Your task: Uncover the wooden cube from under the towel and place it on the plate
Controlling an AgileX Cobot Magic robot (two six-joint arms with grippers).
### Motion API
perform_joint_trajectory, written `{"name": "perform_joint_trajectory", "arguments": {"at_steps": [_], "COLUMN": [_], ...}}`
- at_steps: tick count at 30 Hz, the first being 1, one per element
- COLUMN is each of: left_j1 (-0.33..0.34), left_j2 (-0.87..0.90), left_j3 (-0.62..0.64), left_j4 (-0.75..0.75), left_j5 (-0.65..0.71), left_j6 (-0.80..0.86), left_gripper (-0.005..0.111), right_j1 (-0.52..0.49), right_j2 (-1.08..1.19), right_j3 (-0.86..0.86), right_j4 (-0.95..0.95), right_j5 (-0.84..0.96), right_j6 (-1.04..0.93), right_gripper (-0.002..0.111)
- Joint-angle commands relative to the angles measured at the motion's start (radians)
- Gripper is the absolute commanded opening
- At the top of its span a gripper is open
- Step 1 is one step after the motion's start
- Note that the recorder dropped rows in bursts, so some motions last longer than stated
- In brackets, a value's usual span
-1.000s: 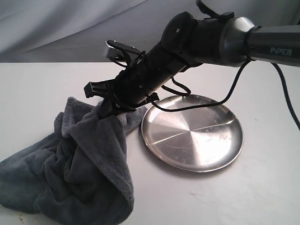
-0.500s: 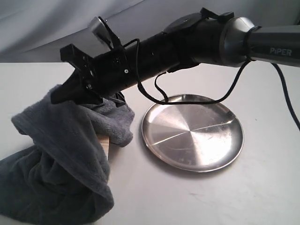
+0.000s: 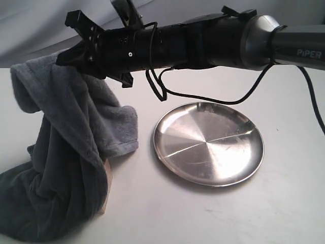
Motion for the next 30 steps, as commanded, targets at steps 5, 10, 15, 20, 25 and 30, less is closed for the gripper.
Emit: {"name": "perform_joint_trajectory", "arguments": {"at_steps": [5,10,15,20,25,30], "left_j1": [0.001,0.001,0.001,0.001,0.001,0.001], "left_j2": [-0.003,-0.003,-0.003,-0.003,-0.003,-0.003], "left_j3": [0.004,0.004,0.004,0.004,0.004,0.004], "left_j4": [0.001,0.001,0.001,0.001,0.001,0.001], "left_j5": [-0.004,-0.004,-0.004,-0.004,-0.004,-0.004], "left_j6": [-0.003,-0.003,-0.003,-0.003,-0.003,-0.003], "left_gripper": [0.0,0.0,0.0,0.0,0.0,0.0], "right_j1": [0.0,0.0,-0.007,-0.019,-0.029,-0.029], "right_j2": [0.002,0.04,0.085,0.129,0.181,0.213], "right_j3": [-0.046,-0.113,-0.157,-0.157,-0.157,-0.157], "right_j4": [0.124,0.124,0.124,0.124,0.124,-0.061], "right_j5": [-0.232,-0.339,-0.421,-0.483,-0.507,-0.482], "right_j6": [-0.015,0.006,0.006,0.006,0.004,0.004], "right_gripper": [0.0,0.0,0.0,0.0,0.0,0.011]}}
